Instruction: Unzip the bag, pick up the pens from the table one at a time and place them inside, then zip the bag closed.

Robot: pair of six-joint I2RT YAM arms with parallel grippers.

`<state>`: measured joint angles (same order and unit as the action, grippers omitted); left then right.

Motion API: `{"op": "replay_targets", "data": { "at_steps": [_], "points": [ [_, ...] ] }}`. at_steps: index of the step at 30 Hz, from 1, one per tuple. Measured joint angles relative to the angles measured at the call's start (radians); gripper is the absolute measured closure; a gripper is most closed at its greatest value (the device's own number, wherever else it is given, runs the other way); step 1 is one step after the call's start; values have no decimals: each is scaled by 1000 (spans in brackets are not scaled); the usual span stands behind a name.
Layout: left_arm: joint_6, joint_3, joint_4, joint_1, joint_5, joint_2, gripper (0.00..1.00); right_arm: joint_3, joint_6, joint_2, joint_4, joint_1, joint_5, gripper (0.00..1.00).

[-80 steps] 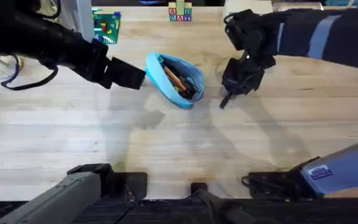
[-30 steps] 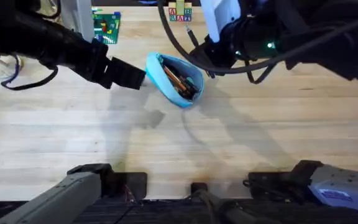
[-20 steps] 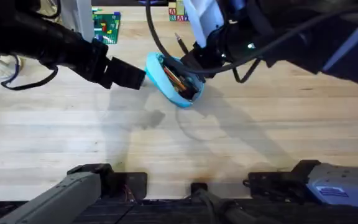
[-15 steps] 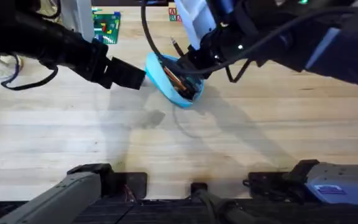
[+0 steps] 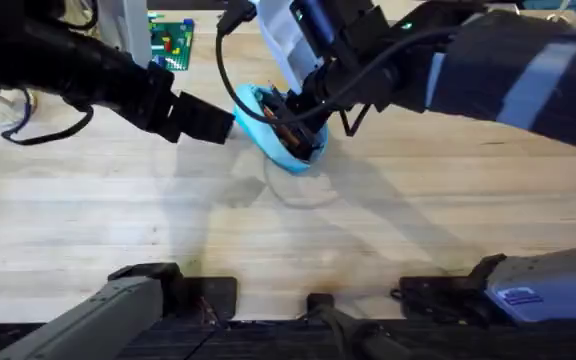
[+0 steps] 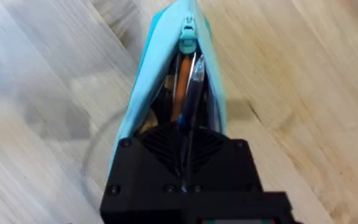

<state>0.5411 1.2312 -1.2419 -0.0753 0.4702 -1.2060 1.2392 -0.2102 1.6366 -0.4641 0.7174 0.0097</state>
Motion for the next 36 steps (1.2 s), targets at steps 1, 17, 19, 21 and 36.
{"op": "replay_targets", "data": {
  "at_steps": [1, 17, 19, 21, 36],
  "points": [
    [0, 0, 0, 0, 0, 0, 3, 0, 0, 11, 0, 0, 0, 969],
    [0, 0, 0, 0, 0, 0, 4, 0, 0, 76, 16, 0, 0, 969],
    [0, 0, 0, 0, 0, 0, 4, 0, 0, 76, 16, 0, 0, 961],
    [0, 0, 0, 0, 0, 0, 4, 0, 0, 76, 16, 0, -1, 778],
    [0, 0, 0, 0, 0, 0, 4, 0, 26, 74, 16, 0, -4, 5]
  ]
}}
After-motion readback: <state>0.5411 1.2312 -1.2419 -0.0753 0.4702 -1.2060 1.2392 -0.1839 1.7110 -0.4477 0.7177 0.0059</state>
